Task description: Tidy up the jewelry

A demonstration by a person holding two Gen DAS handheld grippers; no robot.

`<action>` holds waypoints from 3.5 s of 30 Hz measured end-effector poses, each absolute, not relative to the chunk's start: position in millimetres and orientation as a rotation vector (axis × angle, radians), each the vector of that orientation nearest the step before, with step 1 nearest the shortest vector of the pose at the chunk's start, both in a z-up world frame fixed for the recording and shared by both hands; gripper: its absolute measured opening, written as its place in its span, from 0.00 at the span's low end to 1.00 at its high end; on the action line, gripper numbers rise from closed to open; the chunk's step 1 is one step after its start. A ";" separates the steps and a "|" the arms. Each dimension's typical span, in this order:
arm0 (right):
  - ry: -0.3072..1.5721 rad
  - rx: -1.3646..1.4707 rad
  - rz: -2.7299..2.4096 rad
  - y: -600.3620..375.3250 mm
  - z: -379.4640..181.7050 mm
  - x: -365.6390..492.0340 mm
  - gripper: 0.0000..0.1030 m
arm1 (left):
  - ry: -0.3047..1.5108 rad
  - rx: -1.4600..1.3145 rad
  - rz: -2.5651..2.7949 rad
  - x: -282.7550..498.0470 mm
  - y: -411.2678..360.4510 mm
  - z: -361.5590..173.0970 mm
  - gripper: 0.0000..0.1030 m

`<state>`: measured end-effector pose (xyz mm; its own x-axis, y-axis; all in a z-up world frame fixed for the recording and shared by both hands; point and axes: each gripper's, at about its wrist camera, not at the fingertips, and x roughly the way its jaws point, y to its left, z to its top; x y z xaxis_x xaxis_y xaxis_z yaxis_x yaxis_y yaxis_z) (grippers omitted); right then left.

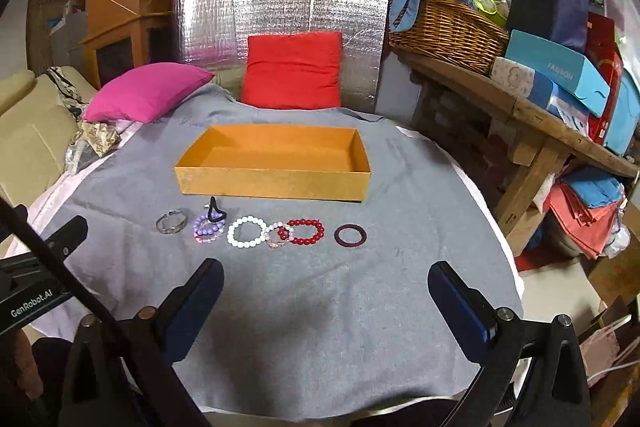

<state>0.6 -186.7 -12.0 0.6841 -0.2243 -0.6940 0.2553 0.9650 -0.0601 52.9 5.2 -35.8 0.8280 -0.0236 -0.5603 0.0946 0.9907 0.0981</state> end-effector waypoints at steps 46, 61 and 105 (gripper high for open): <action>1.090 0.574 -0.214 -343.7 -187.4 163.0 0.47 | 0.973 0.019 -0.380 280.2 -43.3 -168.2 0.75; 1.151 0.277 -0.271 -314.2 -206.7 197.4 0.05 | 1.037 0.016 -0.405 317.6 -56.7 -199.7 0.25; 0.795 0.496 -0.142 -307.6 -160.5 298.4 0.20 | 0.797 -0.015 -0.327 361.3 -47.4 -123.0 0.44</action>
<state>298.4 -307.6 -160.5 0.6979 0.0609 -0.7136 0.3048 0.8764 0.3728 361.3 -47.4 -123.0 0.6511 -0.2939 -0.6997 0.2826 0.9496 -0.1359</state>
